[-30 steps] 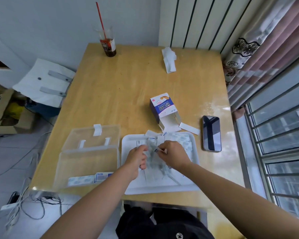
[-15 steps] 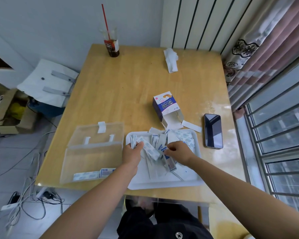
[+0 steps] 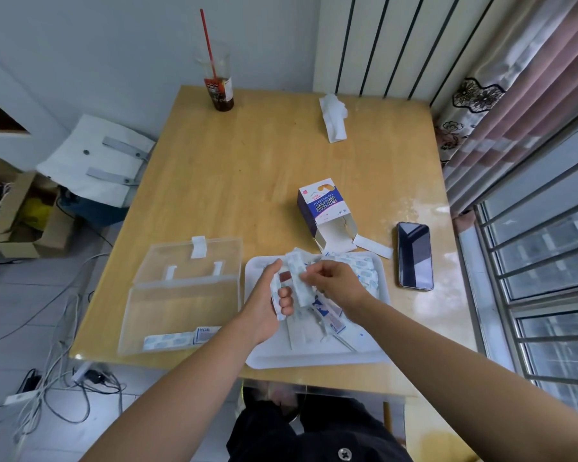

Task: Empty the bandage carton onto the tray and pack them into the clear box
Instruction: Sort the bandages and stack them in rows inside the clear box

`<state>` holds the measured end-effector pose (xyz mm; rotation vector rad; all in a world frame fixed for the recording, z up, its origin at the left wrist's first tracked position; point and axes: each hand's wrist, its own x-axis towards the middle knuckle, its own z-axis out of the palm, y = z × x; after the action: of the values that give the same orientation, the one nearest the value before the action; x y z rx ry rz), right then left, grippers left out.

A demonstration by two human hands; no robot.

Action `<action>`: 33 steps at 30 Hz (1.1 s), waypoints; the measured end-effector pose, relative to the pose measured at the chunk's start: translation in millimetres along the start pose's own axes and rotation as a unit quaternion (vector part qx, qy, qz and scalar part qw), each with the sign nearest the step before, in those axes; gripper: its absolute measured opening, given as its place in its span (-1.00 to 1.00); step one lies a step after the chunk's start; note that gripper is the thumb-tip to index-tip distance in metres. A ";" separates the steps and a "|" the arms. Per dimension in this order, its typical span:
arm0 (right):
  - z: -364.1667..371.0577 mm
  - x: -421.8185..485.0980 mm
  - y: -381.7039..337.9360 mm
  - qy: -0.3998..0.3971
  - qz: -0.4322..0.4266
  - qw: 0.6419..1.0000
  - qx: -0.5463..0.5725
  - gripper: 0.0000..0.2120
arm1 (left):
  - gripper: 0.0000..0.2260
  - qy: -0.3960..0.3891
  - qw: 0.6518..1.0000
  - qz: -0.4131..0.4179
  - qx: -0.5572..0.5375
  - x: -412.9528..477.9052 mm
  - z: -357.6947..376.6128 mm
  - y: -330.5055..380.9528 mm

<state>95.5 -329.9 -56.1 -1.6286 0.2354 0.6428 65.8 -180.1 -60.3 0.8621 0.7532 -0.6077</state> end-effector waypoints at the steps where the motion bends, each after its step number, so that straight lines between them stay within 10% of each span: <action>1: 3.5 -1.0 -0.1 -0.019 0.015 0.999 0.027 -0.91 | -0.63 -0.012 1.000 0.002 0.021 1.4 0.1 -1.0; 10: 18.6 -12.3 9.8 -0.047 0.066 0.997 -0.010 -0.66 | -0.63 0.009 0.993 0.081 0.080 4.3 6.3 -17.0; 17: 0.0 -24.6 23.9 -0.100 0.034 0.991 -0.081 -0.83 | -0.74 -0.033 0.977 0.081 0.196 -3.3 -8.1 -28.1; 20: -10.8 -29.8 37.4 -0.053 -0.037 0.950 -0.305 -0.78 | -0.77 0.038 0.929 0.108 0.352 0.6 -24.9 -35.7; 25: -4.4 -40.6 68.3 -0.008 -0.110 0.866 -0.489 -0.91 | -0.79 0.099 0.743 0.169 0.640 3.6 -40.2 -53.9; 33: -11.2 -48.4 100.5 0.000 -0.103 0.873 -0.477 -0.72 | -0.86 0.108 0.716 0.158 0.671 9.8 -51.5 -68.0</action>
<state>8.1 -368.2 -114.9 -2.5559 -0.3231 0.6260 4.7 -173.7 -120.2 2.4022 0.2209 -0.7102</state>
